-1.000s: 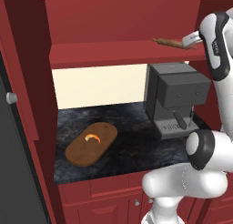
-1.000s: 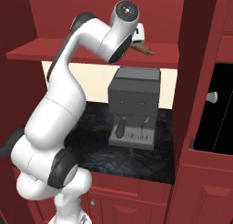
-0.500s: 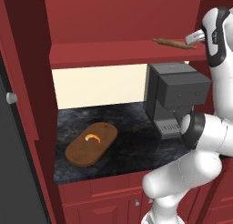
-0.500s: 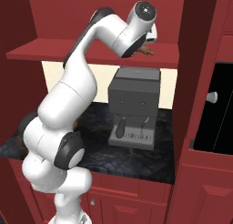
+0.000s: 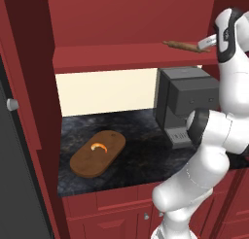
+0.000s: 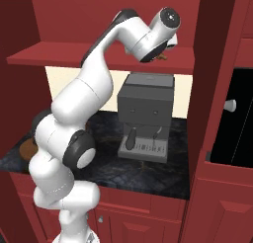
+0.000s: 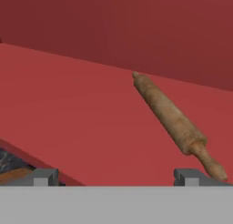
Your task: Open the cabinet, retrieve the rolling pin, and place it next to the meat on the cutting board to prepare for tenderizing.
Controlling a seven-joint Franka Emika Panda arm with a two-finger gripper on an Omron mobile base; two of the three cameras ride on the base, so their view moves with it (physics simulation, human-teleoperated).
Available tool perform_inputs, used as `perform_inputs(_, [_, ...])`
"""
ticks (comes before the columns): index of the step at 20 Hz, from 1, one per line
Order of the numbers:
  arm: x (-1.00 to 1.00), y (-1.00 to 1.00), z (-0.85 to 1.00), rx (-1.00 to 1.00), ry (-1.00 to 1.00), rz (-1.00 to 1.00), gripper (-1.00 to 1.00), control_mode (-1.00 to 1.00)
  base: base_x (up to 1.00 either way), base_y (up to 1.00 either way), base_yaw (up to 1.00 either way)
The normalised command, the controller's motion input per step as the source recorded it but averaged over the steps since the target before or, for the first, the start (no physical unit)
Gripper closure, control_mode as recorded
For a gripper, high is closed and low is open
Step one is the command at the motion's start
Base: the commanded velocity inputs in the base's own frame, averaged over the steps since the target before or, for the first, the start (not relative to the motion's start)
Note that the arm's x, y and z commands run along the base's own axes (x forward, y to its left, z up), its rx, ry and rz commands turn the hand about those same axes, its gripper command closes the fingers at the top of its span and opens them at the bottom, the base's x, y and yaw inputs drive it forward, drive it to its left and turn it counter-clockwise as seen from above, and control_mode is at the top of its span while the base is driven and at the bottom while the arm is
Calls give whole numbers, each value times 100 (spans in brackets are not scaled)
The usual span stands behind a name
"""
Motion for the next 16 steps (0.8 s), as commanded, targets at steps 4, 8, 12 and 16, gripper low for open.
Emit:
perform_inputs(4, [39, -4, -5, 0, -2, 7, -100, -100, 0, 0, 0])
perform_inputs(8, [38, -1, -3, -1, 0, 6, -100, -100, 0, 0, 0])
perform_inputs(12, [38, 0, -4, -4, 0, 6, -100, -100, 0, 0, 0])
perform_inputs(16, [34, 0, 0, -7, 2, 1, -100, -100, 0, 0, 0])
